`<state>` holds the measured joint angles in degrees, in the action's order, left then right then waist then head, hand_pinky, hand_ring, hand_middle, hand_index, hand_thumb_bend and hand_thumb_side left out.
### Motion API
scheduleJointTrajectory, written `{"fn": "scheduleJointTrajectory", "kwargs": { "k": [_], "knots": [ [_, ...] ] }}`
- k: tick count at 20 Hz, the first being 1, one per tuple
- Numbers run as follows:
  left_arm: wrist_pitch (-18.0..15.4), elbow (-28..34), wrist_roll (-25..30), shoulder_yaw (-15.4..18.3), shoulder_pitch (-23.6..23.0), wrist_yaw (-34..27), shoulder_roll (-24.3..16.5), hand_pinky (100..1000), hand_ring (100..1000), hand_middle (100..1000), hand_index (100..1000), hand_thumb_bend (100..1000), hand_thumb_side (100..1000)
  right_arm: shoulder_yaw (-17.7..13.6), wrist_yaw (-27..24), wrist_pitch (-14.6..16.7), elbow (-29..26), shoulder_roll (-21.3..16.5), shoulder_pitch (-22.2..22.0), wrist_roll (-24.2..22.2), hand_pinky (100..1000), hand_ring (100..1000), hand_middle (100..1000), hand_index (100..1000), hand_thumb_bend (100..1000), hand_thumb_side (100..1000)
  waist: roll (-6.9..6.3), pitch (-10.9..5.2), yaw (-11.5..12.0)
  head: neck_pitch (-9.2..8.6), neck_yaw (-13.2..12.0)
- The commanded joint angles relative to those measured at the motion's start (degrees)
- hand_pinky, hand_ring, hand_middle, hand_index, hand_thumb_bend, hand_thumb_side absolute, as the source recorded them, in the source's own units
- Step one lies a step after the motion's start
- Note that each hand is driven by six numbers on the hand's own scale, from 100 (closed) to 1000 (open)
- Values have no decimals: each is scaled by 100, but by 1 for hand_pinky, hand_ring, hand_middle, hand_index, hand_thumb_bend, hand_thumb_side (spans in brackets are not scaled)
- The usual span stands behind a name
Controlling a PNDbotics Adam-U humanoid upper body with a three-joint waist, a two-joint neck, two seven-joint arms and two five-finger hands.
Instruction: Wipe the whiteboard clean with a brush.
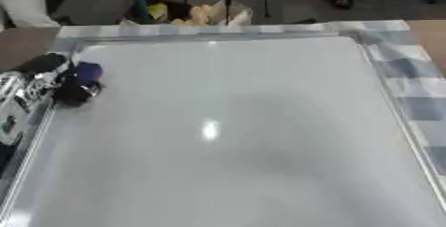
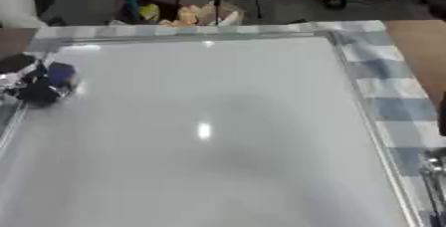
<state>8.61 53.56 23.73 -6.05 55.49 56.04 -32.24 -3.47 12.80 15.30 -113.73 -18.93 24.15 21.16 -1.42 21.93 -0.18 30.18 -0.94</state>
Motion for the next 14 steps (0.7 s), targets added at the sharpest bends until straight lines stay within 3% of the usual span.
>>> {"fn": "scheduleJointTrajectory", "kwargs": {
  "k": [1, 14],
  "knots": [
    [-57, -5, 142, 1, 63, 113, -130, 272, 432, 443, 476, 100, 552, -27, -40, 9, -86, -72, 33, 24, 770, 854, 691, 798, 100, 895, 8, -134, 15, 8, -24],
    [-206, -3, 434, 13, 92, 283, -103, 293, 440, 453, 602, 100, 576, -24, -45, -11, -86, -76, 40, 40, 772, 855, 690, 798, 100, 891, -6, -146, 18, 47, -49]
  ]
}}
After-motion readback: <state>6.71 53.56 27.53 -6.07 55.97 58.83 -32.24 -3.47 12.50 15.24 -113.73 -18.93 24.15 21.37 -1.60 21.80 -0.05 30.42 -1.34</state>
